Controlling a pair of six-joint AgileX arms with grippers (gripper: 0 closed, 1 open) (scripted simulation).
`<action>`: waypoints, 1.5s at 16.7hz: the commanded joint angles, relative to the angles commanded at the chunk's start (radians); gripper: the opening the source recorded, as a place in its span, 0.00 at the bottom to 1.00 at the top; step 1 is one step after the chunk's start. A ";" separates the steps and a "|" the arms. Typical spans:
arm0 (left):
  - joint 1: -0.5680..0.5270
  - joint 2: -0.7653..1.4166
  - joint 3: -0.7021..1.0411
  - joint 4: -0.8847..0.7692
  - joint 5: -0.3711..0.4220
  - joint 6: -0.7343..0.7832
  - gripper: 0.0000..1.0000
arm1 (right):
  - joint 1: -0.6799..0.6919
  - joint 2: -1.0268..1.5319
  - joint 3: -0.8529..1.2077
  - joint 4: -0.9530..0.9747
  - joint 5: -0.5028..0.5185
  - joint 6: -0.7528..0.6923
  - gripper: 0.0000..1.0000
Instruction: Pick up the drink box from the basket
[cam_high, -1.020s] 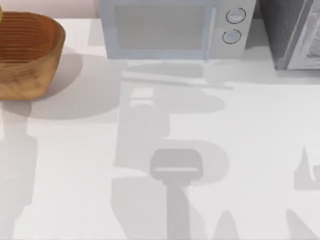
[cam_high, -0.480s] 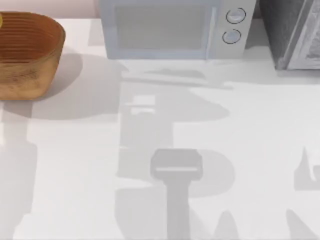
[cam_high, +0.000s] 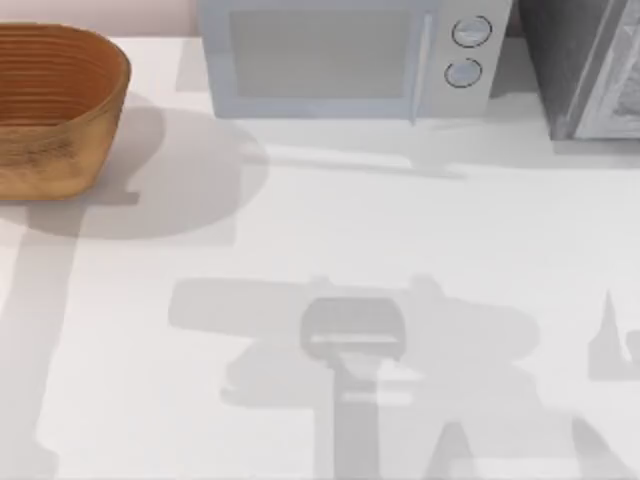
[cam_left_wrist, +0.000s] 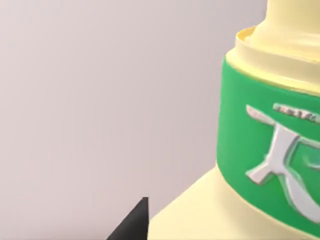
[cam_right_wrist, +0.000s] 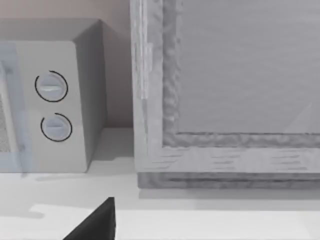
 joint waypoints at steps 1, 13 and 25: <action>-0.007 -0.107 -0.064 -0.031 -0.008 0.000 0.00 | 0.000 0.000 0.000 0.000 0.000 0.000 1.00; -0.071 -1.016 -0.696 -0.346 -0.093 -0.008 0.00 | 0.000 0.000 0.000 0.000 0.000 0.000 1.00; -0.187 -0.833 -0.669 -0.211 -0.268 0.003 0.00 | 0.000 0.000 0.000 0.000 0.000 0.000 1.00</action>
